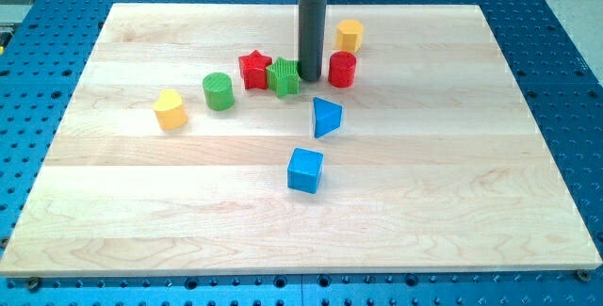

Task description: Align the green star and red circle horizontally at the right side of the red star

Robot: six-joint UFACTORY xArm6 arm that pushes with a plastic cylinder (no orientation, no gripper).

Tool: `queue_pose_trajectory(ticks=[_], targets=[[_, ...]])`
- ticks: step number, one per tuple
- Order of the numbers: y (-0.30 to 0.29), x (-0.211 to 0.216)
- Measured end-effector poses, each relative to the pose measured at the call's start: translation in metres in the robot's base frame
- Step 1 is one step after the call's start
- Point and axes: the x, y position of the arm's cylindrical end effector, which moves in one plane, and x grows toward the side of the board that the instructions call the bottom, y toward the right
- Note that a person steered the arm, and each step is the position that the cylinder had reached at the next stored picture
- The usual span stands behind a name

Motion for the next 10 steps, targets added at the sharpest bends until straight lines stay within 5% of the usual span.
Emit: queue_pose_trajectory(ticks=[2, 5, 8, 10], targets=[[0.024, -0.005], [-0.013, 0.077], [-0.097, 0.079], [-0.034, 0.067]])
